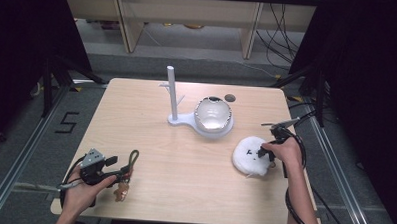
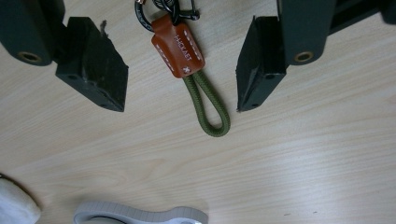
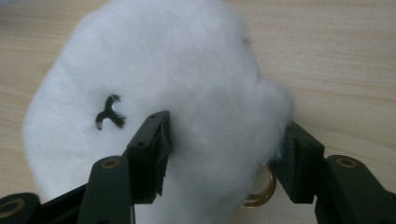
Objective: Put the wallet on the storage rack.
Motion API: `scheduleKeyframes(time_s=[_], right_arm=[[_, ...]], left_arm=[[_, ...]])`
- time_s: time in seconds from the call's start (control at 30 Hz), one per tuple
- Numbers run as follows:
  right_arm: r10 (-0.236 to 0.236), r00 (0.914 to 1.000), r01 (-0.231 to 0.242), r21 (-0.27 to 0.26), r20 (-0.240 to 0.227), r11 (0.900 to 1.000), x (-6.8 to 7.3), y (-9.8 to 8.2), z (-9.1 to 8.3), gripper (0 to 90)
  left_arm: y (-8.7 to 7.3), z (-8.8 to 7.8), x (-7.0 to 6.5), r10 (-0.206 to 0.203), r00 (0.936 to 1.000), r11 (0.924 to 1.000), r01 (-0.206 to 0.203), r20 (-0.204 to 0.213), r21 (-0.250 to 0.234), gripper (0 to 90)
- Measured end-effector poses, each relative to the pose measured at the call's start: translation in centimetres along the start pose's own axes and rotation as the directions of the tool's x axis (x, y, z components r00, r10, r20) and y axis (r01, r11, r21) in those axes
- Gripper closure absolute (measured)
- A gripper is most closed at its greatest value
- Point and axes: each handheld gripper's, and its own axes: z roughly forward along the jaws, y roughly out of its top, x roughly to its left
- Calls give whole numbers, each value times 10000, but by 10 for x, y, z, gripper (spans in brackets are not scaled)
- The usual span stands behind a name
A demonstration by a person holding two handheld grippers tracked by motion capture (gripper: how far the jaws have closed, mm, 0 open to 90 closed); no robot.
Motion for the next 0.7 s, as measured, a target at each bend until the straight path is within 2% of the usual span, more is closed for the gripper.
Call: scheduleKeyframes(time_s=[0.03, 0.07, 0.1, 0.13, 0.17, 0.2, 0.23, 0.27, 0.3, 0.33, 0.37, 0.4, 0.43, 0.47, 0.5, 0.53, 0.7], right_arm=[[-79, 9999, 79, 13, 108, 10000, -1, 0, 3, 462], [163, 9999, -163, 72, 48, 9998, 0, 0, 3, 478], [3, 10000, -3, 11, -15, 10000, -1, -1, 3, 517], [-181, 9998, 180, -22, -33, 9998, -1, -2, 1, 606], [-181, 9998, 180, -22, -33, 9998, -1, -2, 1, 606], [-286, 9994, 290, -159, 209, 9995, -1, -3, 1, 644], [-448, 9989, 451, -200, 125, 9988, 0, -4, -1, 705], [737, 9973, -737, 94, -23, 9972, 10, -6, -3, 736], [-21, 10000, 21, 79, -16, 10000, 6, -7, -6, 771], [-603, 9982, 603, -418, 10, 9973, 5, -10, -6, 792], [-603, 9982, 603, -418, 10, 9973, 5, -10, -6, 792], [-892, 9960, 885, -619, -95, 9942, 4, -11, -6, 796], [-715, 9974, 705, -661, -124, 9953, 7, -15, -9, 800], [-848, 9962, 831, -808, -186, 9933, 7, -17, -10, 802], [-721, 9971, 696, -911, -244, 9934, 9, -19, -12, 804], [-878, 9957, 837, -1189, -296, 9894, 9, -22, -15, 805], [-1028, 9920, 854, -2110, -729, 9737, 18, -37, -31, 809]], left_arm=[[0, 0, 0, 26, 10000, 10000, -26, -4, 9, 338], [0, 0, 0, 67, 10000, 10000, -67, -19, 37, 337], [0, -1, 0, 77, 10000, 10000, -76, -23, 43, 337], [0, -1, 1, 88, 10000, 10000, -88, -36, -15, 336], [0, -1, 1, 88, 10000, 10000, -88, -36, -15, 336], [-1, -1, 1, 60, 10000, 10000, -60, -36, 37, 336], [-1, 0, 1, 93, 9999, 10000, -92, -58, 37, 336], [-1, -1, 1, 206, 9998, 9997, -205, -74, 97, 336], [-1, 0, 1, 171, 9998, 9998, -171, -59, 96, 336], [-2, 0, 1, 125, 9999, 9999, -124, -63, 114, 336], [-2, 0, 1, 118, 9999, 9999, -118, -65, 122, 336], [-2, 0, 1, 129, 9999, 9999, -128, -82, 95, 336], [-2, 0, 1, 135, 9999, 9999, -134, -79, 65, 337], [-1, -1, 1, 124, 9998, 9999, -123, -133, 49, 337], [-1, -1, 1, 52, 10000, 10000, -52, -57, -16, 337], [-1, -2, 2, 232, 9996, 9997, -233, -129, -52, 337], [-2, -2, 2, 157, 9997, 9999, -157, -169, 30, 337]])
